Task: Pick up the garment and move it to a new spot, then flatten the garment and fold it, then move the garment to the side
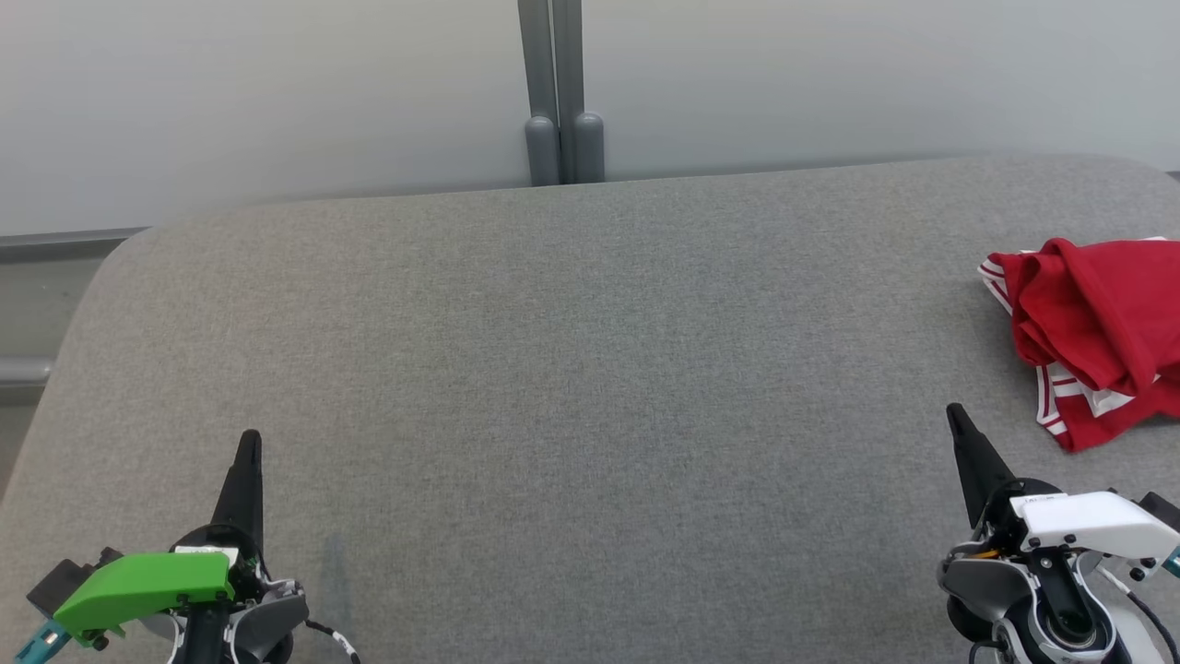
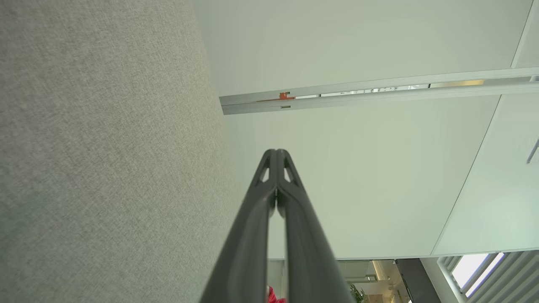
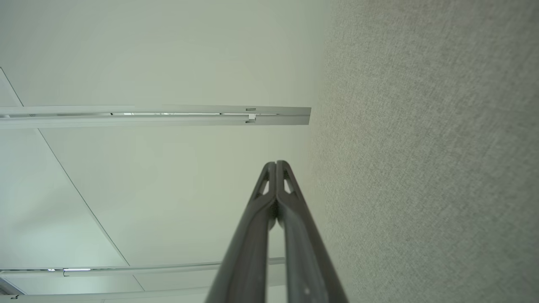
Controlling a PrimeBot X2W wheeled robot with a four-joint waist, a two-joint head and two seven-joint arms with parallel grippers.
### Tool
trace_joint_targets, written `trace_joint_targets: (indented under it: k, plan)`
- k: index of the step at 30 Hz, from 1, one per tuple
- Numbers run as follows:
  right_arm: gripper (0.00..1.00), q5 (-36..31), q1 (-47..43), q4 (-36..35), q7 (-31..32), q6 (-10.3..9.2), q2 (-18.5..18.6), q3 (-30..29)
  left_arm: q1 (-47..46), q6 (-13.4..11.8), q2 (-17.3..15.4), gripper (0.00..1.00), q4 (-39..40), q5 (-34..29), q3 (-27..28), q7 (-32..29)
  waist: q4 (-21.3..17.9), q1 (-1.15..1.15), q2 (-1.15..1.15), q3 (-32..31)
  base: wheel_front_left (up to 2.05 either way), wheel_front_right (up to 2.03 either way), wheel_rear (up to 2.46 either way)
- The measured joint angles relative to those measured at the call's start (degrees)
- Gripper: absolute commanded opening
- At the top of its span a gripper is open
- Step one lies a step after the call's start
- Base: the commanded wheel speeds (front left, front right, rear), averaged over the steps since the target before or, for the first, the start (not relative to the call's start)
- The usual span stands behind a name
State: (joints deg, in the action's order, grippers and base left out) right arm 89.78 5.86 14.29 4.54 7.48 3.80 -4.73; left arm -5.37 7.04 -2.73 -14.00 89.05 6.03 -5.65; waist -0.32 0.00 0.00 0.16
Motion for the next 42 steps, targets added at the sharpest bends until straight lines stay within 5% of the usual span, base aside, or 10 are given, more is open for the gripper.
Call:
trace_joint_targets:
  k: [42]
  plan:
    - [0.0,3.37,0.05,-0.16,1.43,0.0,-0.41,-1.08,-0.52,0.35,-0.01,0.0,-0.03,3.36,0.52,-0.89,0.32,0.0,0.0,0.02,0.0,0.0,0.0]
